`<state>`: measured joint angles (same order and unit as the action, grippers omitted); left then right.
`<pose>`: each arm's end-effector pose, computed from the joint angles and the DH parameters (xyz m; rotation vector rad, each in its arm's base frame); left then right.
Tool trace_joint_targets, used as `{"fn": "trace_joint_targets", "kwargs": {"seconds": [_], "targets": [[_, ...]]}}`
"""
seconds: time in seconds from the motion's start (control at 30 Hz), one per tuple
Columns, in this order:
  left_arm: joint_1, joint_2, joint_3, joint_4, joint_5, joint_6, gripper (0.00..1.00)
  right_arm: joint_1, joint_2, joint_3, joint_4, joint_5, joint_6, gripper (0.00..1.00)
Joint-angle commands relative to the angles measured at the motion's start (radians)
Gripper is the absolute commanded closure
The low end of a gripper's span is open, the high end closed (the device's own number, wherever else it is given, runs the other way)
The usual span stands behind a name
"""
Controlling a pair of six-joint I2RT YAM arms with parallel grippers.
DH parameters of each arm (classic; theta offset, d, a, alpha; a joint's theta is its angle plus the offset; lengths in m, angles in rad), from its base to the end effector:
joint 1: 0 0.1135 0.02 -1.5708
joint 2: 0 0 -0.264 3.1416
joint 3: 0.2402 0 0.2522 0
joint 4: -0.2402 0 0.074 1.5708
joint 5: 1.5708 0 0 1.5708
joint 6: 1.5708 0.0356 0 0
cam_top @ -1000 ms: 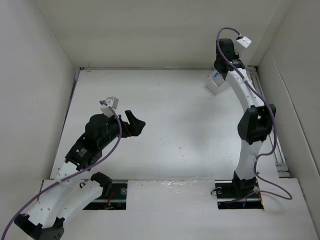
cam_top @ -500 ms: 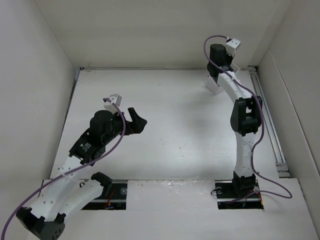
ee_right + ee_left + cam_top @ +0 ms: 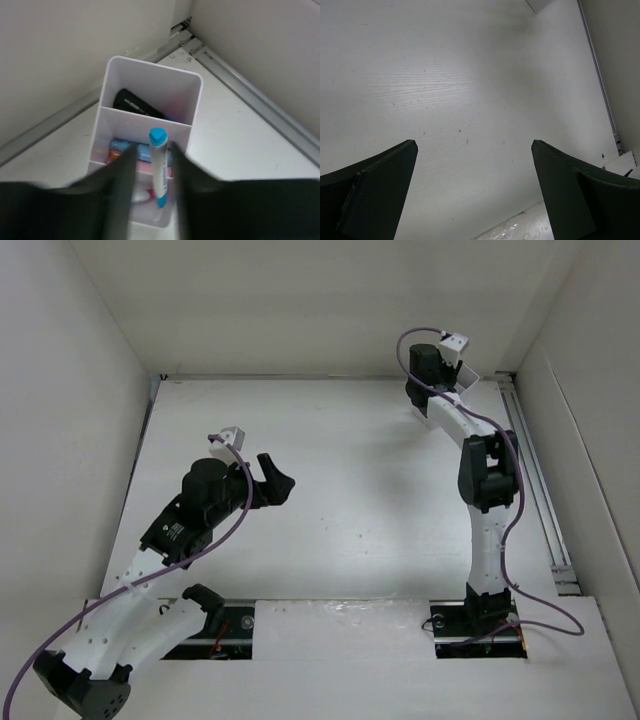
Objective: Sort the stationery into containers
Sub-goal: Place the pen in the storage box, then reset both arms
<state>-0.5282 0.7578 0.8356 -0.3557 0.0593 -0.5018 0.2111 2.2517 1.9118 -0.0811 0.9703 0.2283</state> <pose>0.1485 -0.0891 0.3438 0.0683 1.9185 -0.7629 0.5176 0.0809 0.2551 0.6141 1.7486 -0.6547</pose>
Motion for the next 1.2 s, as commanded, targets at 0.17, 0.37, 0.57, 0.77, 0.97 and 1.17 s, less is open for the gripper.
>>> {"fn": "trace_joint_targets", "kwargs": {"seconds": [0.17,0.37,0.57,0.77,0.97,1.17], "targets": [[0.002,-0.020,0.062,0.023,0.004,0.003,0.00,0.073,-0.170,-0.039,0.049,-0.050,0.029,0.00],[0.002,-0.038,0.080,0.012,0.004,0.003,0.00,0.148,-0.347,-0.065,-0.141,-0.152,0.118,0.00],[0.002,-0.058,0.071,0.012,0.004,-0.006,0.00,0.249,-0.570,-0.247,-0.379,-0.356,0.299,0.00],[0.002,-0.086,0.071,0.012,-0.015,-0.006,0.00,0.355,-0.874,-0.545,-0.523,-0.536,0.430,0.00],[0.002,-0.130,0.062,-0.006,-0.015,-0.006,0.00,0.500,-1.193,-0.876,-0.522,-0.852,0.516,0.00],[0.002,-0.130,0.062,-0.015,-0.015,0.014,0.00,0.589,-1.421,-1.059,-0.491,-0.955,0.595,0.00]]}}
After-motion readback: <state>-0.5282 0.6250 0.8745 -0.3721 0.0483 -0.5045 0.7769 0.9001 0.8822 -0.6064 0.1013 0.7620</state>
